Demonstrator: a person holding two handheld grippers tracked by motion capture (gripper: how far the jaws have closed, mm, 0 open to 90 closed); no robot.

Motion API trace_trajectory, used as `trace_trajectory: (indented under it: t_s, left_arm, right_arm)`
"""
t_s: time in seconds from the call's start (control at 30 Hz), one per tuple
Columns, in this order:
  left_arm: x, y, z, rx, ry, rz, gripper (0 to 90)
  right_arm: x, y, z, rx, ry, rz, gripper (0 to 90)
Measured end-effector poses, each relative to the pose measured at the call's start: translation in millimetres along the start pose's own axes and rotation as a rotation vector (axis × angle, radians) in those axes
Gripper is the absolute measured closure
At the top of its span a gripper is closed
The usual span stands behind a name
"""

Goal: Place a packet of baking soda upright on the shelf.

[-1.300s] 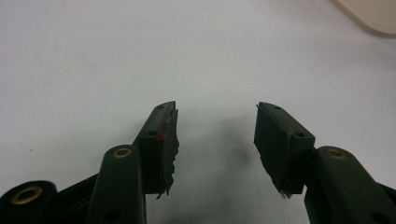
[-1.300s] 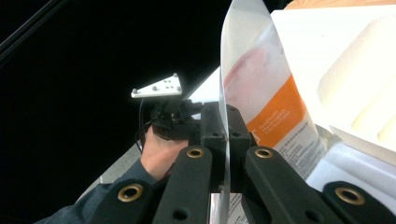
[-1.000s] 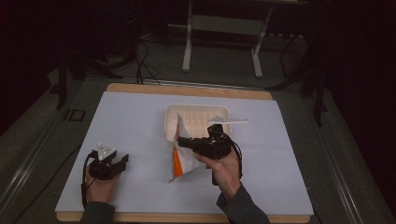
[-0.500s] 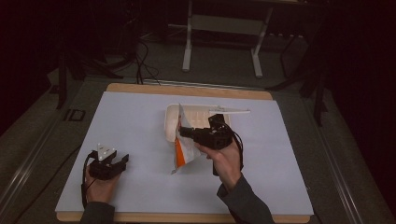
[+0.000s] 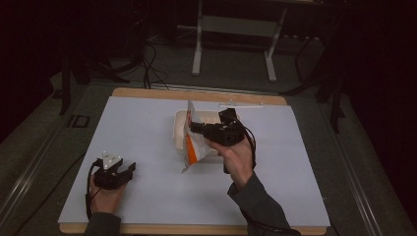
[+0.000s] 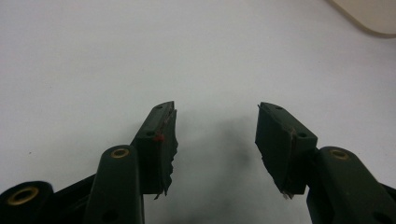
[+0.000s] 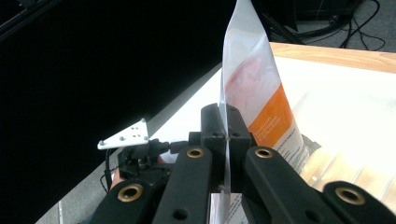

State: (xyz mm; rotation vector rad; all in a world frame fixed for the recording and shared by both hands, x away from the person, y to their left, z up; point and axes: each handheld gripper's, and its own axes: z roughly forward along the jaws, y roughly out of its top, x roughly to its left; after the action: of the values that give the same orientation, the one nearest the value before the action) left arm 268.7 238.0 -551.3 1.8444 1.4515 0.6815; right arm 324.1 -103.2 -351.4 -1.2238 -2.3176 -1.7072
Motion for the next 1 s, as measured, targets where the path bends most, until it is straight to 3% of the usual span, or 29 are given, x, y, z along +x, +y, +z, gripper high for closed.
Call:
trace_trajectory:
  t_s: [1.0]
  left_arm:
    - [-0.1,0.2,0.1,0.004,0.001,0.004,47.6]
  right_arm:
    - [-18.3,19.2,15.6,-0.029,-0.077,0.023,90.0]
